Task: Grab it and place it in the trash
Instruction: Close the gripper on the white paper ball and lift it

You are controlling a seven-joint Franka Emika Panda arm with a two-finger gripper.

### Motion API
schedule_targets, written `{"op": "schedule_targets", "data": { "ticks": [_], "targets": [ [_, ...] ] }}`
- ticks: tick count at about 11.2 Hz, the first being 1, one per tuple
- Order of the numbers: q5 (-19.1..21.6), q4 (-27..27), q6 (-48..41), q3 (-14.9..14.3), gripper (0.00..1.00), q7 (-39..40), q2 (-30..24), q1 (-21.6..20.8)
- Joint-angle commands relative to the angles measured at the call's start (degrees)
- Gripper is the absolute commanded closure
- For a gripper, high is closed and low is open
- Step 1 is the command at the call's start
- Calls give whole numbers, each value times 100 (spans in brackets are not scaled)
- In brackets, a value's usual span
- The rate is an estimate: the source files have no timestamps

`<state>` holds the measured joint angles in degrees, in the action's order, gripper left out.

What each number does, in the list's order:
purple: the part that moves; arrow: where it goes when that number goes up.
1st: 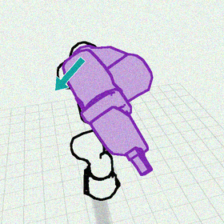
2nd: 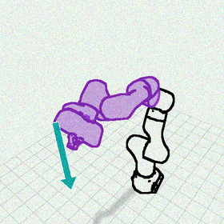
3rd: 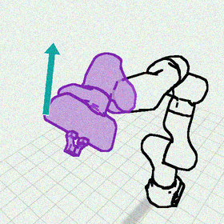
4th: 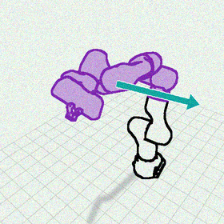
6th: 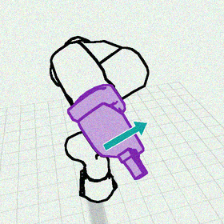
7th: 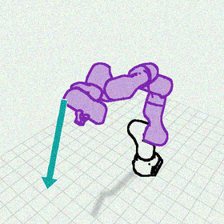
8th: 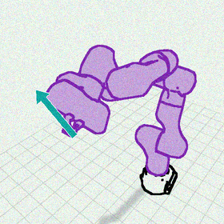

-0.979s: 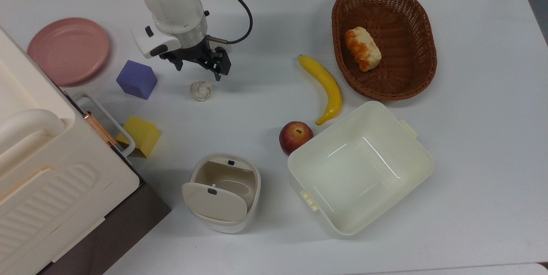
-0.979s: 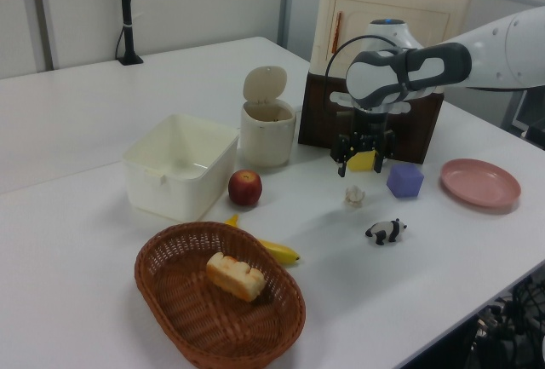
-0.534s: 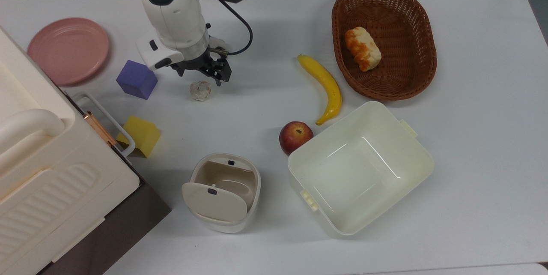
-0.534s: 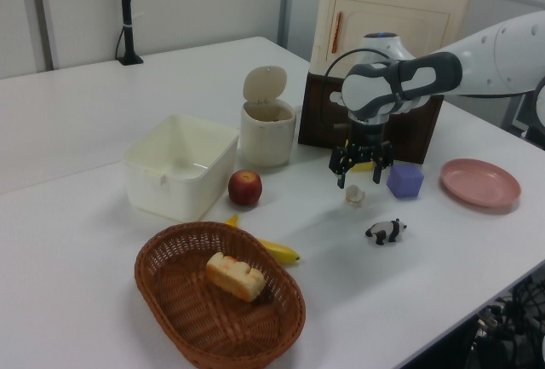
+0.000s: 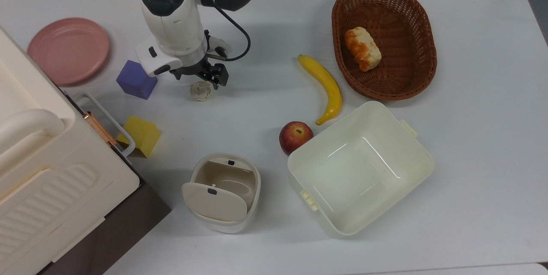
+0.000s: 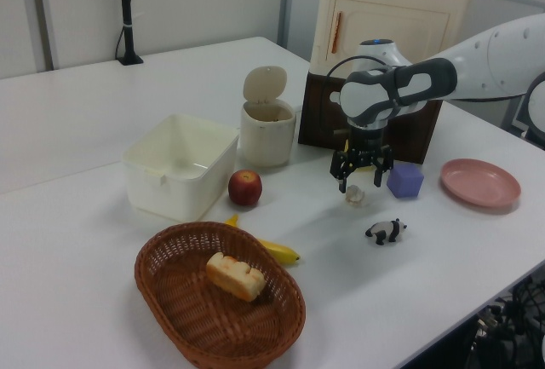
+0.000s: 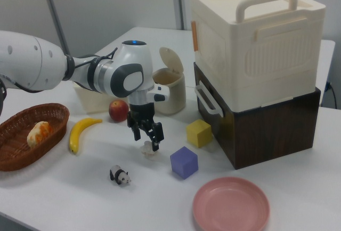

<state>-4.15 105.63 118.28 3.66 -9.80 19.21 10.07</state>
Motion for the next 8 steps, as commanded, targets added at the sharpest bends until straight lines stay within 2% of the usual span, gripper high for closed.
{"op": "schedule_targets", "data": {
  "ticks": [1,8],
  "targets": [
    [-122,-130,231,3,0,-93,170,-5],
    [-253,-139,249,3,0,-93,329,-5]
  ]
}}
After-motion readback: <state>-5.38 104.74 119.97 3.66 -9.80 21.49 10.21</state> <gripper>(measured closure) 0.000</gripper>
